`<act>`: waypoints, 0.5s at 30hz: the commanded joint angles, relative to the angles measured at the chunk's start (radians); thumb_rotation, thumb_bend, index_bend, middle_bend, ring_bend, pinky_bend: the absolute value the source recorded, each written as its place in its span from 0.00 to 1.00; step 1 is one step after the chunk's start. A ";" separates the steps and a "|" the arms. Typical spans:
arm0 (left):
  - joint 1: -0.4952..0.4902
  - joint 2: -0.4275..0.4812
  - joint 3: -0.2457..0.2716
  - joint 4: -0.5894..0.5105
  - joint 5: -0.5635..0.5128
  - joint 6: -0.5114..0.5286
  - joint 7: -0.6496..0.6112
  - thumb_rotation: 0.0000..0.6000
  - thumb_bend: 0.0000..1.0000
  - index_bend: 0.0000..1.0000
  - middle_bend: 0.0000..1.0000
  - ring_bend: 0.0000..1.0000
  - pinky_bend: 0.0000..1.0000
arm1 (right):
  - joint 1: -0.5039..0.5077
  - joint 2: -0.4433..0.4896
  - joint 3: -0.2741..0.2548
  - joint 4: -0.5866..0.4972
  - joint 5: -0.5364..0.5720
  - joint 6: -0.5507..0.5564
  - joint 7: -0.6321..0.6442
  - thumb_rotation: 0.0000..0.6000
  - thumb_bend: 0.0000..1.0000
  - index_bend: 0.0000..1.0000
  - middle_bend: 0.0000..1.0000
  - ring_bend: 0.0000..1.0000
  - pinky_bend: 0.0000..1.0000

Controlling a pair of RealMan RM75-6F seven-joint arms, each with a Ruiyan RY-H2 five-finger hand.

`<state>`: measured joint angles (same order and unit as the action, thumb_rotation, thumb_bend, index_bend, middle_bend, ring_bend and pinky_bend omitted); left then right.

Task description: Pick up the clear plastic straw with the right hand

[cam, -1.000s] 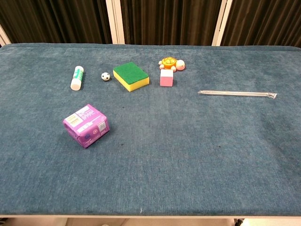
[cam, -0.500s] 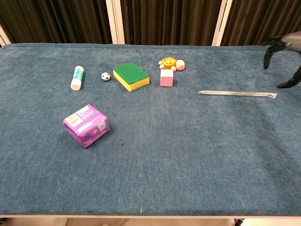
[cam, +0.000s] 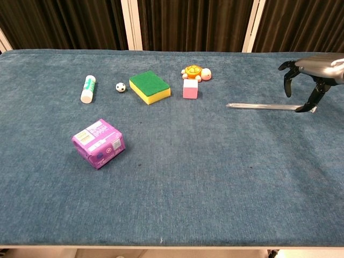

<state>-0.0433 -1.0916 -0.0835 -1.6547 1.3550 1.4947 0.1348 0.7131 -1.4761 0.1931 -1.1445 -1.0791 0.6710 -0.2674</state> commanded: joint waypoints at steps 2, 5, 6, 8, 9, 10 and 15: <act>0.000 0.001 0.001 -0.001 0.002 0.000 -0.002 1.00 0.42 0.13 0.00 0.00 0.07 | 0.019 -0.035 -0.005 0.054 0.011 -0.019 0.021 1.00 0.31 0.56 0.10 0.11 0.08; 0.000 0.000 0.001 0.001 0.001 -0.002 0.000 1.00 0.42 0.13 0.00 0.00 0.07 | 0.032 -0.055 -0.007 0.093 0.016 -0.037 0.033 1.00 0.31 0.56 0.10 0.12 0.08; -0.001 0.000 0.001 0.001 0.000 -0.003 -0.001 1.00 0.42 0.13 0.00 0.00 0.07 | 0.036 -0.061 -0.008 0.104 0.018 -0.043 0.037 1.00 0.31 0.56 0.10 0.12 0.08; -0.001 0.000 0.002 0.000 0.000 -0.005 0.000 1.00 0.42 0.13 0.00 0.00 0.07 | 0.044 -0.072 -0.010 0.125 0.020 -0.054 0.042 1.00 0.31 0.56 0.10 0.12 0.08; -0.001 0.001 0.002 0.000 0.000 -0.005 0.002 1.00 0.42 0.13 0.00 0.00 0.07 | 0.048 -0.079 -0.011 0.138 0.020 -0.060 0.046 1.00 0.31 0.57 0.10 0.12 0.08; -0.001 0.001 0.003 0.000 0.002 -0.005 0.003 1.00 0.42 0.13 0.00 0.00 0.07 | 0.051 -0.084 -0.012 0.147 0.021 -0.066 0.050 1.00 0.31 0.57 0.10 0.12 0.08; -0.003 0.000 0.004 0.000 -0.002 -0.011 0.007 1.00 0.42 0.13 0.00 0.00 0.07 | 0.064 -0.107 -0.019 0.185 0.014 -0.083 0.069 1.00 0.36 0.58 0.10 0.12 0.08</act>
<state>-0.0463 -1.0920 -0.0796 -1.6551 1.3528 1.4842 0.1417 0.7745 -1.5794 0.1764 -0.9625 -1.0633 0.5911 -0.2015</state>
